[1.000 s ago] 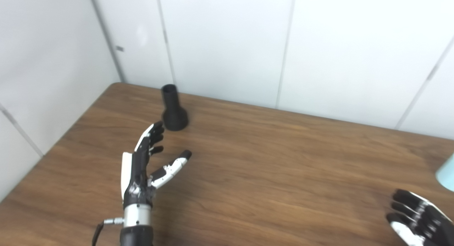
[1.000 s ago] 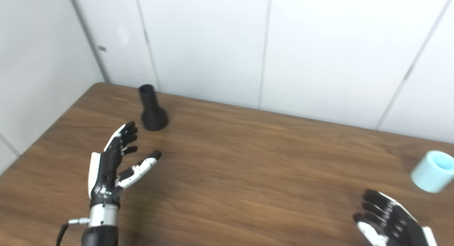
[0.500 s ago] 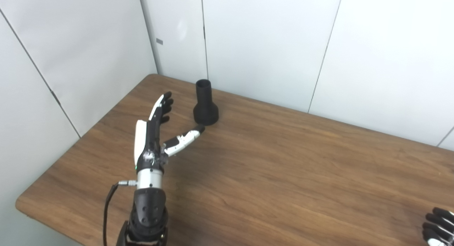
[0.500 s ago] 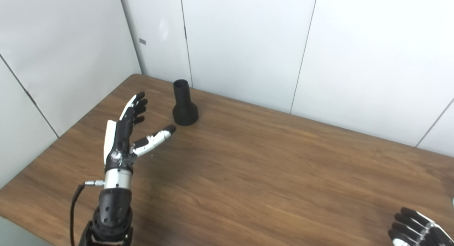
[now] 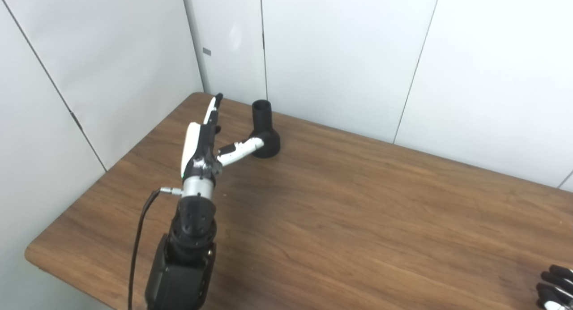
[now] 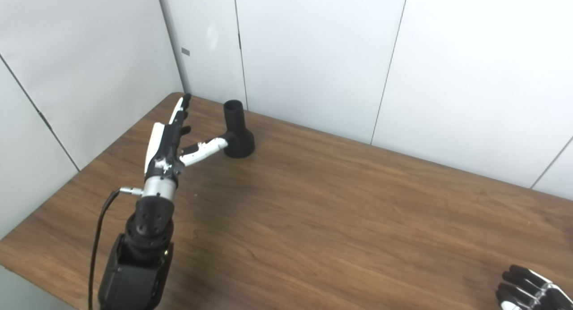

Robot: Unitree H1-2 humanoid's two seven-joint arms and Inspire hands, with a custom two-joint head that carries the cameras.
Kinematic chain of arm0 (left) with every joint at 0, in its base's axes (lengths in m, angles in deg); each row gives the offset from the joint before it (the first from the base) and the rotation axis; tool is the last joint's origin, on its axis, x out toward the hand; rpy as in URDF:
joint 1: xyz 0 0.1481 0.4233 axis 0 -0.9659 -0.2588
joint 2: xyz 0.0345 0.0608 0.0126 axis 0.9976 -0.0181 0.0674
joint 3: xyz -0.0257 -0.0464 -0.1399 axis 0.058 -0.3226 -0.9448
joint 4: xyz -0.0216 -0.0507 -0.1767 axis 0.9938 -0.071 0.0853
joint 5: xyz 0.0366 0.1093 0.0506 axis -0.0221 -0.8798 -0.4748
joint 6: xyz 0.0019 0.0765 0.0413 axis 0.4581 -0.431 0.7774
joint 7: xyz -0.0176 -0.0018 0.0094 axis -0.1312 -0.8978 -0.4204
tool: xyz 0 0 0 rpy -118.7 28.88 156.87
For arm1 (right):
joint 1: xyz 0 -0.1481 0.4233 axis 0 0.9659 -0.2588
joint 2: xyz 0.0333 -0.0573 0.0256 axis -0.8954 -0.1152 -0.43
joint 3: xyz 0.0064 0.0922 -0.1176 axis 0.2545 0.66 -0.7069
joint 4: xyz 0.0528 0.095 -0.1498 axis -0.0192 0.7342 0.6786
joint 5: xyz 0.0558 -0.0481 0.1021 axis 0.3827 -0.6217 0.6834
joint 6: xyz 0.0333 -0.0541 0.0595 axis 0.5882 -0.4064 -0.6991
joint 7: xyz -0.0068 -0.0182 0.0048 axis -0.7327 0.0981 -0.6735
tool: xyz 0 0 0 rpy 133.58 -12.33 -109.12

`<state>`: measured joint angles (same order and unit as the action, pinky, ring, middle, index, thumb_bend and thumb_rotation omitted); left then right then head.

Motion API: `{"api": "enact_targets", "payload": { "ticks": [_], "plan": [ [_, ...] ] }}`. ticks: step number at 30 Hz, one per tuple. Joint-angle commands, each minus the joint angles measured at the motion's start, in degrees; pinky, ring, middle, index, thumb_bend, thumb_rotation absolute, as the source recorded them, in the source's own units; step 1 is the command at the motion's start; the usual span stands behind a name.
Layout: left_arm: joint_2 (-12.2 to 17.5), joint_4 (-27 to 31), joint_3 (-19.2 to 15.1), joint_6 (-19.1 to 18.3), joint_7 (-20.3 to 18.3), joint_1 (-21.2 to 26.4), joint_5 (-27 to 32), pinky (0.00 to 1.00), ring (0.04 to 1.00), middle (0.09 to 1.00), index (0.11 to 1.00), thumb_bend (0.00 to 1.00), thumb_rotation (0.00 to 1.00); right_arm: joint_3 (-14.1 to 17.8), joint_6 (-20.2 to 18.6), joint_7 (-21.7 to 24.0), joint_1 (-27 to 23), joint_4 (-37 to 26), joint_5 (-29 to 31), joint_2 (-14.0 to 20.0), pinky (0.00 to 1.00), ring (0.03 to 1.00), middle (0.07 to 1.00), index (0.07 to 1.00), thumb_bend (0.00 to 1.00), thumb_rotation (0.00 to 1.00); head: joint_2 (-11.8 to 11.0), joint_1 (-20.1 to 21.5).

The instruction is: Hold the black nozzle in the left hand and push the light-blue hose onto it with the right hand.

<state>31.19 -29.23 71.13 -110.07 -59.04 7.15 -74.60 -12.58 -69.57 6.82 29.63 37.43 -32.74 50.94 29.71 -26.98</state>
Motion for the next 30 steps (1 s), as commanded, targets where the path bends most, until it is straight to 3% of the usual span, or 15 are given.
{"api": "enact_targets", "payload": {
  "ticks": [1, 8, 13, 15, 20, 25, 30],
  "plan": [
    [1.89, -0.69, -0.64, 1.28, 0.75, 2.39, 0.56, 0.90, 0.984, 1.000, 1.000, 1.00, 0.39, 0.70, 2.26, 0.22, -1.09, -0.81, 1.01, 0.53, 0.60, 0.674, 0.690, 0.663, 0.17, 0.00, 0.03, 0.05],
    [2.93, -6.80, -0.81, 3.31, 2.20, 4.23, 1.22, 0.89, 0.965, 0.995, 1.000, 1.00, 0.36, 0.59, 2.20, -0.10, -1.15, -0.59, 0.61, 0.81, 0.59, 0.665, 0.681, 0.652, 0.17, 0.00, -0.12, -0.04],
    [4.84, -10.32, 1.02, 4.68, 3.27, 4.62, -0.33, 0.84, 0.924, 0.958, 0.982, 1.00, 0.37, 0.42, 3.38, 0.11, -1.18, 0.10, -0.03, 1.25, 0.57, 0.657, 0.676, 0.652, 0.16, 0.00, -0.25, -0.03],
    [5.93, -12.30, 1.44, 8.42, 2.28, 4.11, 1.47, 0.86, 0.932, 0.959, 0.991, 1.00, 0.37, 0.38, 3.66, 0.05, -1.23, 0.26, -0.21, 1.27, 0.57, 0.655, 0.674, 0.650, 0.16, 0.00, -0.34, 0.18],
    [8.10, -16.91, 2.21, 13.84, 0.47, 3.83, 4.28, 0.91, 0.952, 0.968, 1.000, 1.00, 0.40, 0.86, 3.36, -0.01, -1.37, 0.38, 0.49, 0.99, 0.57, 0.656, 0.671, 0.640, 0.17, 0.00, -0.42, 0.26],
    [9.29, -21.00, 3.37, 17.51, 0.48, 4.50, 4.48, 0.87, 0.939, 0.959, 0.986, 1.00, 0.39, 0.77, 3.22, -0.14, -1.33, 0.43, 0.09, 1.23, 0.56, 0.652, 0.669, 0.636, 0.18, 0.00, -0.41, 0.27],
    [8.65, -22.45, 3.35, 16.96, 0.54, 5.29, 6.01, 0.89, 0.955, 0.969, 0.999, 1.00, 0.33, 1.02, 3.31, -0.09, -1.29, 0.54, 0.12, 1.50, 0.56, 0.655, 0.671, 0.643, 0.17, 0.00, -0.45, 0.31]
  ]
}}
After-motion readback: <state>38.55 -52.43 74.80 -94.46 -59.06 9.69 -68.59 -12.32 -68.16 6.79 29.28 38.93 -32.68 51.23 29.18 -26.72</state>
